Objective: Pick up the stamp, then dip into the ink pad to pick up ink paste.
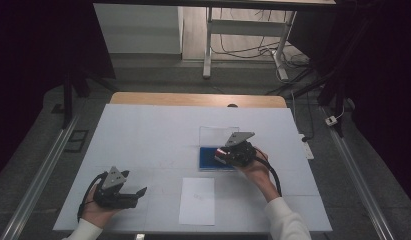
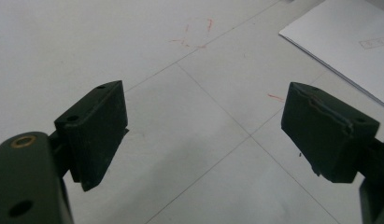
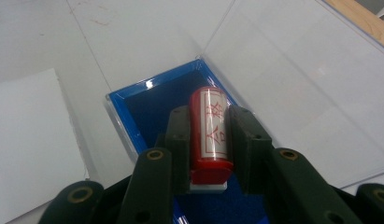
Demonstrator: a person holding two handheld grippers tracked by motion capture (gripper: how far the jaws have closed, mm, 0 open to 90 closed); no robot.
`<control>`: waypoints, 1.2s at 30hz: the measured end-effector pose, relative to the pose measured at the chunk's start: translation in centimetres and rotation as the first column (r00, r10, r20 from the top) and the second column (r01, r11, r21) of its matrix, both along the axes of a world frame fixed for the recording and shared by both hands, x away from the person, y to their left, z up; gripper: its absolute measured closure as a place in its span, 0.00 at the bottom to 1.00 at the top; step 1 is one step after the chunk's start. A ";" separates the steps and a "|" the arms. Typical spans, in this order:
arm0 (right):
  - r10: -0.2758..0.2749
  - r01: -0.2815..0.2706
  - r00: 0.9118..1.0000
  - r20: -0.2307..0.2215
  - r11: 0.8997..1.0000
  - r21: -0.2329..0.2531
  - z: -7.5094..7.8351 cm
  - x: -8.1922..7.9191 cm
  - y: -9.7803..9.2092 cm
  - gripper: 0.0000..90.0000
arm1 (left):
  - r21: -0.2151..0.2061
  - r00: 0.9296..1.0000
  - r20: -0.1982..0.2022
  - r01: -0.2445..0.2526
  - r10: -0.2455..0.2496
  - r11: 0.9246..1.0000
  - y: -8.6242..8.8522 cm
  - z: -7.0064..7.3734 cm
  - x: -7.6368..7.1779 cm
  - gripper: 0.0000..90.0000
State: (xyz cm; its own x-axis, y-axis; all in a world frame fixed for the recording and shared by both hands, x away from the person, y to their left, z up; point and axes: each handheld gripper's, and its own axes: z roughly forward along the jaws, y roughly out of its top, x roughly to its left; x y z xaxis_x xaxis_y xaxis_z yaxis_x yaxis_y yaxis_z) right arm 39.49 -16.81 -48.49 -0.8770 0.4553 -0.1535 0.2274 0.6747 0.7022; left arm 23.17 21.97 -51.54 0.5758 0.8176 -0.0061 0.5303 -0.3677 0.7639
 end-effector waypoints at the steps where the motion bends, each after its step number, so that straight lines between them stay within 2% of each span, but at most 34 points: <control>1: 0.000 0.000 1.000 0.002 1.000 0.001 0.0 0.0 0.0 0.77 | 0.000 1.000 0.000 0.000 0.000 1.000 0.0 0.0 0.0 0.17; 4: 0.000 0.000 1.000 0.004 1.000 0.001 0.1 0.0 -0.1 0.77 | 0.001 1.000 -0.001 -0.001 0.001 1.000 0.0 0.0 0.0 0.17; 12: -0.015 0.015 1.000 0.013 0.999 0.052 0.9 -0.3 -0.4 0.77 | 0.001 1.000 0.001 0.001 -0.001 1.000 -0.1 0.0 0.0 0.17; 15: -0.021 0.019 1.000 0.017 0.996 0.084 1.3 -0.4 -0.6 0.78 | 0.001 1.000 0.001 0.001 -0.001 1.000 -0.1 0.0 0.0 0.17; 24: -0.025 0.021 0.999 0.032 0.991 0.131 2.4 -0.6 -1.0 0.78 | 0.001 1.000 0.001 0.002 -0.002 1.000 0.0 0.0 0.0 0.17; 31: -0.023 0.016 0.999 0.045 0.991 0.134 2.7 -0.8 -0.9 0.78 | 0.000 1.000 0.000 0.004 -0.004 1.000 0.0 0.0 -0.1 0.17; 36: -0.020 0.015 0.999 0.048 0.993 0.116 2.6 -0.8 -0.7 0.78 | 0.001 1.000 -0.001 0.003 -0.003 1.000 0.0 -0.1 -0.1 0.17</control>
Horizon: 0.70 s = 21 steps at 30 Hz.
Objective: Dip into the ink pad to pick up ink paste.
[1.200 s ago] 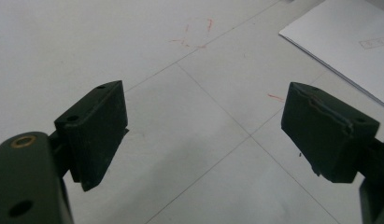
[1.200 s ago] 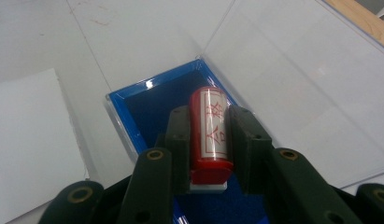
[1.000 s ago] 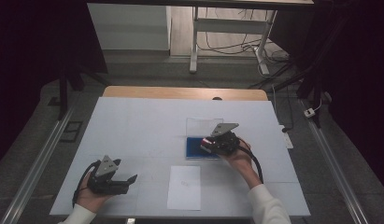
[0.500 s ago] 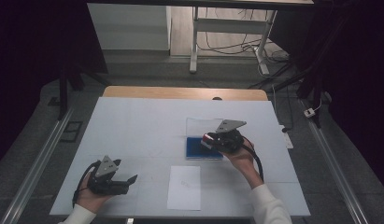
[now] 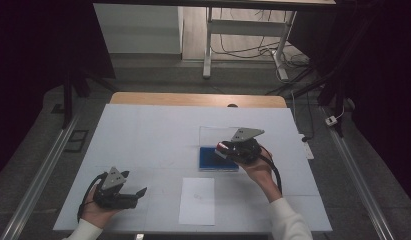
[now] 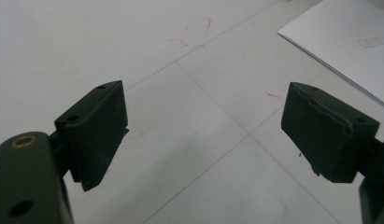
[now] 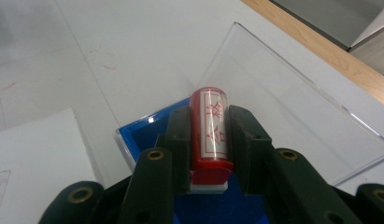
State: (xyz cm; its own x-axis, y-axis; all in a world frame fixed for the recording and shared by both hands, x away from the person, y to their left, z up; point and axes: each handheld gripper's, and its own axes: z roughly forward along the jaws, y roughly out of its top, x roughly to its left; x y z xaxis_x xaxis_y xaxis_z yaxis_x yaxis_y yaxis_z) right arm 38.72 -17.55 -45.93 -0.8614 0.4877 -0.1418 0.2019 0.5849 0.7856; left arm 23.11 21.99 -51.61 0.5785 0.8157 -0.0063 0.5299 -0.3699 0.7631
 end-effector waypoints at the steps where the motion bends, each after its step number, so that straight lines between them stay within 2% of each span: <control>1: -0.002 0.002 1.000 0.002 1.000 -0.005 0.0 0.0 0.0 0.78 | 0.001 1.000 -0.001 0.000 0.000 1.000 0.0 0.0 0.0 0.17; 5: -0.005 0.005 1.000 0.000 1.000 -0.017 -0.2 0.1 0.2 0.78 | 0.002 1.000 -0.001 0.001 -0.001 1.000 0.0 0.0 0.0 0.17; 8: -0.013 0.013 1.000 0.000 0.999 -0.050 -0.7 0.2 0.6 0.77 | 0.001 1.000 0.000 -0.002 0.002 1.000 0.0 0.0 0.0 0.17; 14: -0.011 0.011 1.000 -0.009 0.997 -0.078 -1.2 0.3 1.1 0.78 | 0.005 1.000 -0.002 -0.001 0.001 1.000 -0.1 0.0 0.0 0.17; 21: -0.023 0.020 0.999 -0.026 0.995 -0.097 -1.8 0.7 1.4 0.78 | 0.005 1.000 -0.002 -0.002 0.002 1.000 -0.1 0.0 0.0 0.17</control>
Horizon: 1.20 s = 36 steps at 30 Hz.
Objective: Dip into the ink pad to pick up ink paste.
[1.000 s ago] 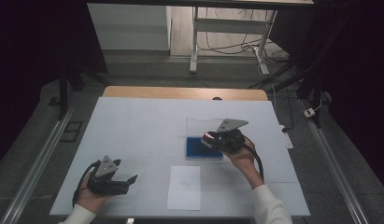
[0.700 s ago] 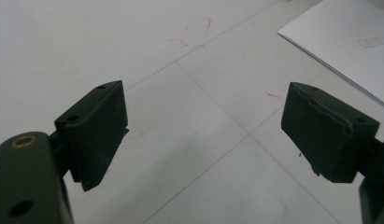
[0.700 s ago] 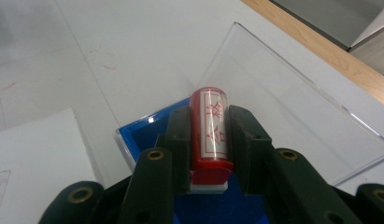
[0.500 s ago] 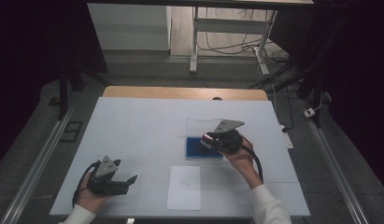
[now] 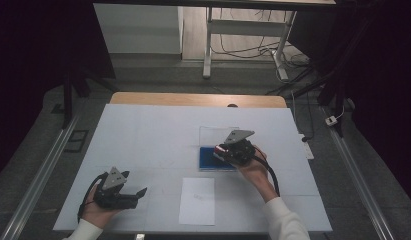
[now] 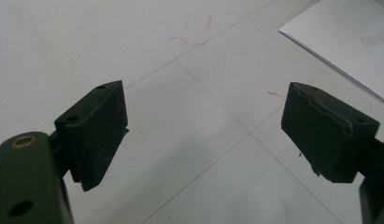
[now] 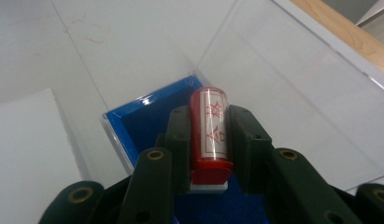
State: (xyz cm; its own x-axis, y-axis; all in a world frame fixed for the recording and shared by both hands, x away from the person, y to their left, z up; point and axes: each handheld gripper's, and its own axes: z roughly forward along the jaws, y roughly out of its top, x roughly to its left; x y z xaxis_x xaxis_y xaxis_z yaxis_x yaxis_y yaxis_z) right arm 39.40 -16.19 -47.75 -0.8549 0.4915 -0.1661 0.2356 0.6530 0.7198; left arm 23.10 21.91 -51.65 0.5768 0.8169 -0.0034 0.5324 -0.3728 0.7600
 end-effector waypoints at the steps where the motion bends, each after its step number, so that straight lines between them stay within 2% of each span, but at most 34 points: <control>1: 0.000 0.000 1.000 0.000 1.000 0.000 0.0 0.0 0.0 0.78 | 0.000 1.000 0.000 0.000 0.000 1.000 0.0 0.0 0.0 0.17; 12: -0.008 0.008 1.000 -0.029 1.000 -0.013 -0.7 0.5 0.1 0.78 | 0.000 1.000 -0.002 -0.002 0.002 1.000 0.0 0.0 0.0 0.17; 24: -0.020 0.020 0.999 -0.046 1.000 -0.010 -0.8 0.6 0.0 0.78 | 0.000 1.000 -0.003 0.000 0.000 1.000 0.1 -0.1 0.0 0.17; 36: -0.041 0.040 0.998 -0.054 0.999 -0.036 -0.8 0.5 0.3 0.78 | 0.003 1.000 -0.005 0.001 -0.001 1.000 0.1 -0.1 -0.1 0.17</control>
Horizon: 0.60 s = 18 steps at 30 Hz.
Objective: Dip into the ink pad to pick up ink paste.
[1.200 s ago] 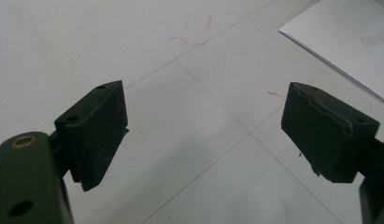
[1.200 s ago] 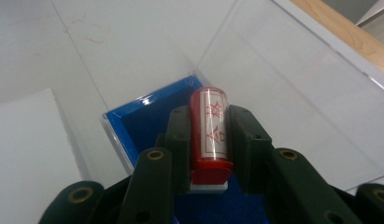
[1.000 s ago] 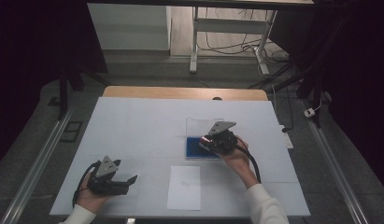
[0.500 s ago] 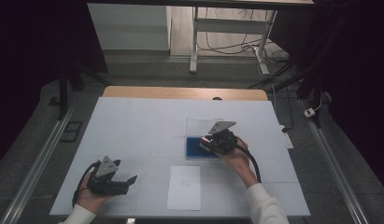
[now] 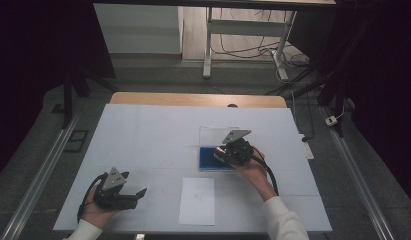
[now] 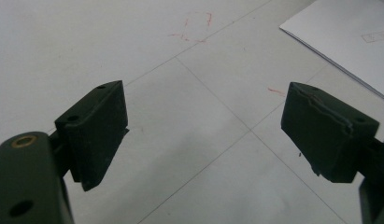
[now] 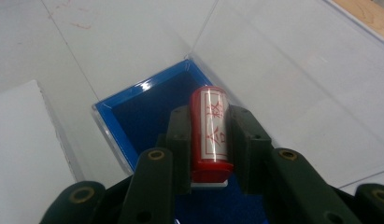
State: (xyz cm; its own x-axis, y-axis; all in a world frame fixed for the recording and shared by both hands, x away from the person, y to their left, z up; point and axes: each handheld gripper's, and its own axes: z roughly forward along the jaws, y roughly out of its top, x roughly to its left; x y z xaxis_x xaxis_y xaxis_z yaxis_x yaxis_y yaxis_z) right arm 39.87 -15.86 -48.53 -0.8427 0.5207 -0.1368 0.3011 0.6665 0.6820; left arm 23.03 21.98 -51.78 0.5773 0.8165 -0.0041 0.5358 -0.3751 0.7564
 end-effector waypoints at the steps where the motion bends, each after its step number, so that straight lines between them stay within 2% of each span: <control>1: -0.001 0.001 1.000 0.001 1.000 -0.009 0.0 0.0 0.1 0.78 | 0.000 1.000 -0.001 0.000 0.000 1.000 0.0 0.0 0.0 0.17; 8: -0.009 0.010 1.000 0.013 0.998 -0.056 -0.1 -0.2 0.5 0.78 | 0.002 1.000 -0.002 0.000 0.000 1.000 0.0 0.0 0.0 0.17; 18: -0.007 0.008 1.000 0.019 0.999 -0.043 -0.3 -0.2 0.4 0.79 | 0.000 1.000 -0.002 -0.010 0.010 1.000 0.0 0.0 -0.1 0.17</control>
